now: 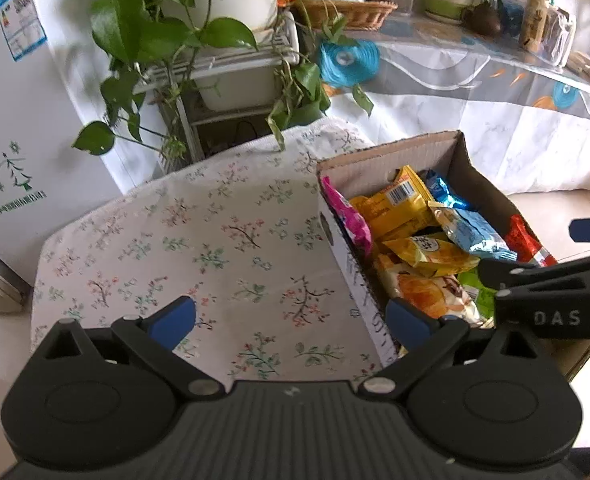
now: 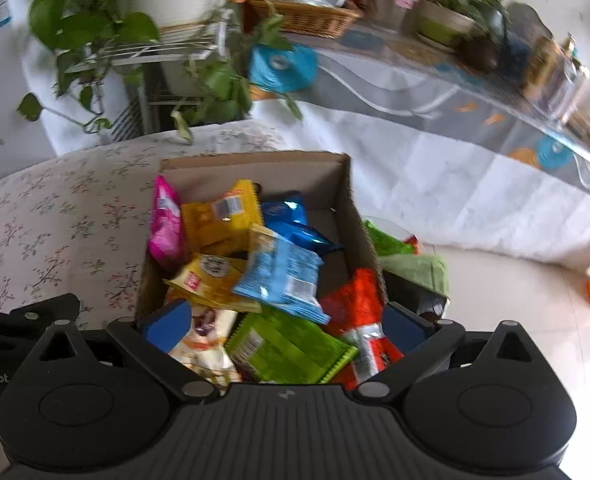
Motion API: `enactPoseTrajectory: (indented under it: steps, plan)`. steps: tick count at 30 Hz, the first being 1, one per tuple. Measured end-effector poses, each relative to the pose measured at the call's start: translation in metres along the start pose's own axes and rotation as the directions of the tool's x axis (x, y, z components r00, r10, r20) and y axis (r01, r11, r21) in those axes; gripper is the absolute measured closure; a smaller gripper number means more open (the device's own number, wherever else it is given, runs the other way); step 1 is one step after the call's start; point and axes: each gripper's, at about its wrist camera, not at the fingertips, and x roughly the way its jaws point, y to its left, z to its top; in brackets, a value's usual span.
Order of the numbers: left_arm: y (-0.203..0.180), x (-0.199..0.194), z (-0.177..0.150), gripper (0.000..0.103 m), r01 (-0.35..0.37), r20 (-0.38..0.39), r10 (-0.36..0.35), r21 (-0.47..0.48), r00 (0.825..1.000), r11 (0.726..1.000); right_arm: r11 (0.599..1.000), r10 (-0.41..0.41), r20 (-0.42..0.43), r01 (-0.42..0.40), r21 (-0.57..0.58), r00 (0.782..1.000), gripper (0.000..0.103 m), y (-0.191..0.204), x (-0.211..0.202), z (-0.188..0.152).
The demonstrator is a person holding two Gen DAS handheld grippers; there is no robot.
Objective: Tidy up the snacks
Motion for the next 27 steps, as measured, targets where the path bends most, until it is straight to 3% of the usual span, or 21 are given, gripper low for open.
enactPoseTrajectory:
  steps: [10, 27]
  plan:
    - [0.053, -0.011, -0.018, 0.002, -0.051, 0.019, 0.051, -0.023, 0.999, 0.998, 0.988, 0.124, 0.008, -0.123, -0.089, 0.992, 0.0, 0.049, 0.003, 0.006]
    - [0.135, -0.002, -0.068, 0.002, -0.099, -0.074, 0.088, -0.148, 0.993, 0.984, 0.949, 0.248, -0.083, -0.259, -0.18, 0.965, 0.0, 0.134, 0.025, -0.003]
